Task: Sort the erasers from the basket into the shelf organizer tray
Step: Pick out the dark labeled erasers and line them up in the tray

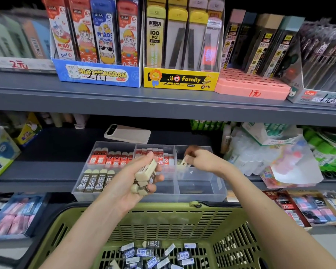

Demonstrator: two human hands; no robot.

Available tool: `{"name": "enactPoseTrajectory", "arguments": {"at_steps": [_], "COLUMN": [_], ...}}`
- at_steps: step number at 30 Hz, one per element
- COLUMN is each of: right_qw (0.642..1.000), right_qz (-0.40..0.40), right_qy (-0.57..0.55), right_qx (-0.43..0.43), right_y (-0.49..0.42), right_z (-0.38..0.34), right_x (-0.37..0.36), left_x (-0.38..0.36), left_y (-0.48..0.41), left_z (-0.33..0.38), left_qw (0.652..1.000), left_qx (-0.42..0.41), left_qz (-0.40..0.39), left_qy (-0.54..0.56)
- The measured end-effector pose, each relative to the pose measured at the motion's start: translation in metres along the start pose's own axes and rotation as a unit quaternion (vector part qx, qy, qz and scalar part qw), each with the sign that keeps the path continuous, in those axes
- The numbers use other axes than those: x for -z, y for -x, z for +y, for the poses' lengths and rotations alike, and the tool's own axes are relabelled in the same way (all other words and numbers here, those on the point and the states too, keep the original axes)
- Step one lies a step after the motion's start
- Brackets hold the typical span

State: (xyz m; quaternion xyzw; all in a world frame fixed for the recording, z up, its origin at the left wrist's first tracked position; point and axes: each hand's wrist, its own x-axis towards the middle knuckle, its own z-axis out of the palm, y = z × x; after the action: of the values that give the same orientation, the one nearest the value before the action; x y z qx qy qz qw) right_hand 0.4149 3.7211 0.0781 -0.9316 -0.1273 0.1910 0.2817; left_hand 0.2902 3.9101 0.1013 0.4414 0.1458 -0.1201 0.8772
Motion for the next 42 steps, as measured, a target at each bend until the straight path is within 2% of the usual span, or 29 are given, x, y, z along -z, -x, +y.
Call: {"name": "enactPoseTrajectory", "arguments": {"at_steps": [5,9,17,24,30,34,38,42], "right_qw": [0.996,0.97,0.94,0.973,0.969,0.974,0.983,0.994], "right_qz": [0.014,0.013,0.035,0.058,0.115,0.158,0.115,0.053], "right_qy": [-0.083,-0.24,-0.339,-0.216,-0.217,-0.157,-0.121,-0.084], "right_qx": [0.01,0.036,-0.02,0.06,0.013,0.035,0.071,0.038], "right_y": [-0.005,-0.006,-0.007,-0.012,-0.014,-0.014,-0.01,-0.009], "right_z": [0.002,0.001,0.002,0.0,-0.003,-0.004,-0.004,-0.006], "right_x": [0.002,0.0,0.002,-0.007,-0.011,-0.017,-0.018,-0.012], "left_x": [0.001,0.002,0.002,0.005,0.006,0.007,0.008,0.007], "left_y": [0.0,0.0,0.002,0.002,0.003,0.003,0.004,0.006], "left_z": [-0.001,0.0,-0.001,-0.003,-0.004,-0.004,-0.005,-0.005], "left_qw": [1.0,1.0,1.0,1.0,1.0,1.0,1.0,1.0], "left_qx": [0.002,0.002,0.002,0.003,0.006,0.011,0.011,0.012], "left_qz": [0.005,0.005,0.006,0.001,0.006,0.01,0.014,0.014], "left_qy": [0.002,0.002,0.0,-0.002,0.001,0.008,0.006,0.009]}}
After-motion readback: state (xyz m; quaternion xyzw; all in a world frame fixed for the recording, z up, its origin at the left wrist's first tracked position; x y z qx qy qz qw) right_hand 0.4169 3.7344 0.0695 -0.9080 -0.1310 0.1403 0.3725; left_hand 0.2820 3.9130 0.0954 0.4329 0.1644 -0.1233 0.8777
